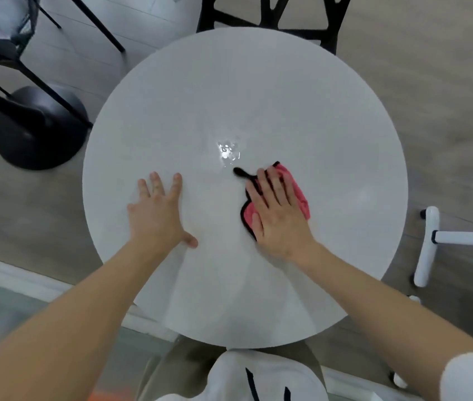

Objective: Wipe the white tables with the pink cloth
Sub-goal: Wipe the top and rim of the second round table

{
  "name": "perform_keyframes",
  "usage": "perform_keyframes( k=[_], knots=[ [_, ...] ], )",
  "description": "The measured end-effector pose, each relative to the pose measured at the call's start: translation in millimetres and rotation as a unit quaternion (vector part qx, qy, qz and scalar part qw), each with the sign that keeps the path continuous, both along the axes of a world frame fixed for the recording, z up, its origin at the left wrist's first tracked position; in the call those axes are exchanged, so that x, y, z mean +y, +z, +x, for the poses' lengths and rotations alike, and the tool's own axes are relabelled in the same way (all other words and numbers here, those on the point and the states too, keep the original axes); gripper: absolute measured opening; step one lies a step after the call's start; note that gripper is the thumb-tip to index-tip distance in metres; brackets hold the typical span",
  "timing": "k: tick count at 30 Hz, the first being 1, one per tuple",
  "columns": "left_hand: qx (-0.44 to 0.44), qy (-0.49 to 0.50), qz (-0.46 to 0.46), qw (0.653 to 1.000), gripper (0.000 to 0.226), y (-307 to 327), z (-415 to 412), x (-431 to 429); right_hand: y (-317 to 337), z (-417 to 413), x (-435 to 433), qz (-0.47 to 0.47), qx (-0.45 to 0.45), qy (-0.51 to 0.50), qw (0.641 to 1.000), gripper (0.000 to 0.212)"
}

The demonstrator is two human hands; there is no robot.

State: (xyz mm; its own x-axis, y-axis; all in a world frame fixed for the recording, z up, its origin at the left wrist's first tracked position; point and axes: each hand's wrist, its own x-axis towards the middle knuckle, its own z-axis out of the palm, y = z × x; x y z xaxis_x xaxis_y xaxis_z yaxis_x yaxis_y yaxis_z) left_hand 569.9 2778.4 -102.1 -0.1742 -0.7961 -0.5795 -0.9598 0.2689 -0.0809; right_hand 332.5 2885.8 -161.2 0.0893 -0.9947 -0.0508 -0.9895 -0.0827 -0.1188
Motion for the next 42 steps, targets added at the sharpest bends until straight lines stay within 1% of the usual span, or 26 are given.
perform_keyframes(
  k=[2, 3, 4, 6, 8, 9, 10, 11, 12, 14, 15, 17, 18, 19, 20, 22, 24, 25, 26, 27, 29, 30, 32, 35, 38, 42],
  knots=[
    [-0.008, -0.006, 0.001, 1.000, 0.172, -1, -1, -1, -1, -33, -11, -0.015, 0.005, 0.103, 0.995, 0.065],
    [-0.008, -0.009, 0.001, 1.000, 0.172, -2, -1, -2, -2, -55, -24, -0.013, 0.016, 0.118, 0.993, 0.066],
    [-0.008, -0.011, 0.001, 1.000, 0.173, -2, -2, -2, -4, -78, -40, -0.019, 0.026, 0.095, 0.995, 0.067],
    [-0.014, -0.013, -0.006, 1.000, 0.173, -3, -1, -1, -8, -118, -73, -0.044, 0.036, -0.063, 0.996, 0.069],
    [-0.021, -0.017, -0.010, 1.000, 0.173, -4, -1, -1, -10, -128, -97, -0.045, 0.031, -0.268, 0.962, 0.081],
    [-0.022, -0.018, -0.009, 1.000, 0.173, -4, -1, -1, -11, -116, -103, -0.040, 0.003, -0.336, 0.941, 0.089],
    [-0.021, -0.018, -0.008, 1.000, 0.173, -4, -2, -1, -13, -95, -102, -0.043, -0.016, -0.364, 0.930, 0.093],
    [-0.022, -0.018, -0.008, 1.000, 0.172, -4, -2, -1, -13, -67, -93, -0.049, -0.028, -0.347, 0.936, 0.089],
    [-0.022, -0.017, -0.007, 1.000, 0.172, -4, -2, -1, -12, -36, -77, -0.054, -0.030, -0.285, 0.957, 0.079],
    [-0.022, -0.017, -0.002, 1.000, 0.172, -4, -2, -2, -9, 11, -35, -0.038, -0.071, -0.077, 0.994, 0.066],
    [-0.022, -0.017, -0.001, 1.000, 0.172, -4, -2, -2, -6, 22, -17, -0.015, -0.089, 0.033, 0.995, 0.064],
    [-0.026, -0.017, -0.002, 1.000, 0.171, -5, -3, -1, -3, 9, -5, 0.024, -0.093, 0.217, 0.971, 0.063],
    [-0.026, -0.016, -0.002, 1.000, 0.171, -6, -3, -1, -5, -10, -14, 0.032, -0.092, 0.271, 0.958, 0.062],
    [-0.024, -0.016, -0.001, 1.000, 0.172, -6, -2, -1, -7, -28, -30, 0.032, -0.093, 0.280, 0.955, 0.060],
    [-0.022, -0.017, -0.001, 1.000, 0.172, -6, -2, -2, -10, -48, -51, 0.014, -0.094, 0.242, 0.966, 0.056],
    [-0.021, -0.016, -0.001, 1.000, 0.172, -5, -2, -2, -13, -88, -102, -0.046, -0.084, 0.035, 0.995, 0.048],
    [-0.020, -0.012, -0.005, 1.000, 0.172, -6, -1, 0, -14, -118, -144, -0.043, -0.044, -0.198, 0.978, 0.058],
    [-0.020, -0.012, -0.007, 1.000, 0.172, -6, -1, 0, -18, -117, -156, -0.036, -0.033, -0.270, 0.962, 0.064],
    [-0.017, -0.013, -0.006, 1.000, 0.172, -6, -1, -1, -21, -105, -162, -0.038, -0.027, -0.307, 0.951, 0.067],
    [-0.015, -0.014, -0.005, 1.000, 0.172, -6, -2, -1, -22, -84, -159, -0.053, -0.023, -0.309, 0.949, 0.070],
    [-0.015, -0.014, -0.007, 1.000, 0.172, -5, -2, -1, -17, -19, -128, -0.068, -0.041, -0.209, 0.975, 0.075],
    [-0.017, -0.014, -0.008, 1.000, 0.172, -5, -2, -1, -14, 14, -104, -0.049, -0.066, -0.124, 0.989, 0.078],
    [-0.019, -0.017, -0.008, 1.000, 0.172, -4, -3, -1, -5, 54, -58, 0.009, -0.091, 0.036, 0.995, 0.077],
    [-0.027, -0.015, -0.014, 0.999, 0.171, -5, -4, 0, -6, 38, -46, 0.027, -0.078, 0.172, 0.982, 0.066],
    [-0.026, -0.012, -0.009, 1.000, 0.172, -6, -5, 0, -7, 17, -70, 0.040, -0.055, 0.282, 0.957, 0.071],
    [-0.028, -0.003, -0.010, 1.000, 0.172, -6, -6, 0, -14, 26, -80, 0.053, -0.038, 0.358, 0.932, 0.075]
  ],
)
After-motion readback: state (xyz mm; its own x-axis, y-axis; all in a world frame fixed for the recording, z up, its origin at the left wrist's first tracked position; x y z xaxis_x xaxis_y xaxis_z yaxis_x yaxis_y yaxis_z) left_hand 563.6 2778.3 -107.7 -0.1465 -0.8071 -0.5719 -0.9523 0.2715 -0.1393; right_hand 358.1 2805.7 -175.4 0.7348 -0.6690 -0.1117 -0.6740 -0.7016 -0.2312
